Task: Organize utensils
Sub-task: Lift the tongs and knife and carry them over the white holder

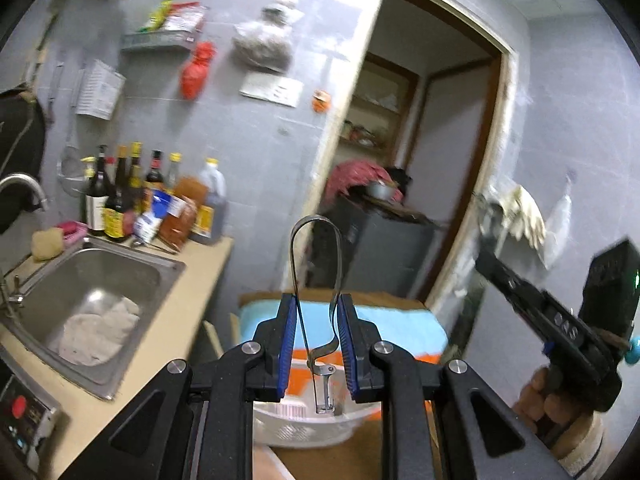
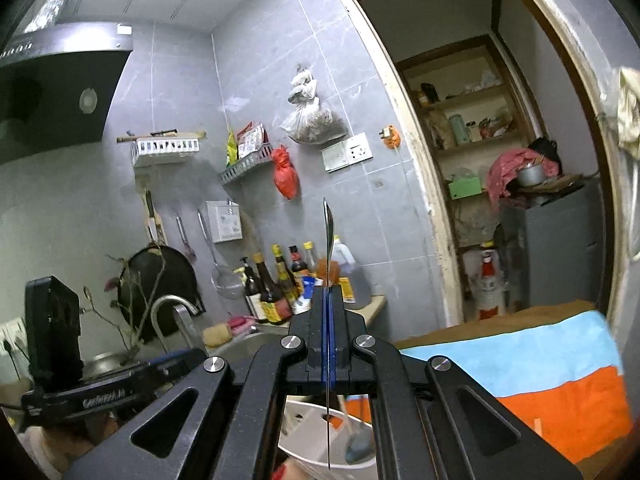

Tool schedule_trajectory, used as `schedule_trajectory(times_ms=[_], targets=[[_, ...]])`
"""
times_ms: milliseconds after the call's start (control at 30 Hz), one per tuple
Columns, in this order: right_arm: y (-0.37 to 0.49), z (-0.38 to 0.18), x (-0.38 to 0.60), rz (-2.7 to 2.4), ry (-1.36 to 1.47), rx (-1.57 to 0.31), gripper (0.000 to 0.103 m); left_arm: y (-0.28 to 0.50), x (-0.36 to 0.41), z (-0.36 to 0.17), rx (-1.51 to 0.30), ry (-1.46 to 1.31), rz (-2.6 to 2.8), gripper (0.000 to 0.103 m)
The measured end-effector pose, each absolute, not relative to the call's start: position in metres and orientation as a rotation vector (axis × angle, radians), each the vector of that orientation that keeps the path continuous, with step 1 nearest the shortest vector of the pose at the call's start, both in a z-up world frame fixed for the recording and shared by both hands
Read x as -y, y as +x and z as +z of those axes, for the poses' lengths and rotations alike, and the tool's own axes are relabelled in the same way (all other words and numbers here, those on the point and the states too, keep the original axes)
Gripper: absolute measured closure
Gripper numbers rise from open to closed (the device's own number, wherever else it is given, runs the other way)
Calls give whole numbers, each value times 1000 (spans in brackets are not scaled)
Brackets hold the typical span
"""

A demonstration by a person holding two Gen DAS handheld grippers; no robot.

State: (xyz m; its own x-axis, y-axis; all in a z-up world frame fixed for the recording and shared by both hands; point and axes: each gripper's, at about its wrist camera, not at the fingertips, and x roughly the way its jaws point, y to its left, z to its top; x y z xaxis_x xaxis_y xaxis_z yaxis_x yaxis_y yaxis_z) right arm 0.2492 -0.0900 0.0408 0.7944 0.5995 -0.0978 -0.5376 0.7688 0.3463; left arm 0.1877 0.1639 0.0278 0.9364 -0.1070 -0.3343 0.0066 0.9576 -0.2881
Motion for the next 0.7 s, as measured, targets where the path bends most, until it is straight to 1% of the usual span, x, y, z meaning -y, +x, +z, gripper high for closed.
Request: schedule_trajectory(times_ms=[200, 400, 700], targets=[[273, 21, 68, 665, 347, -219, 102, 209, -200, 15, -366, -341, 7, 84], [295, -3, 45, 744, 300, -267, 102, 227, -195, -6, -406, -327, 9, 84], [303, -27, 31, 743, 241, -338, 102, 237, -185, -34, -464, -259, 31, 84]])
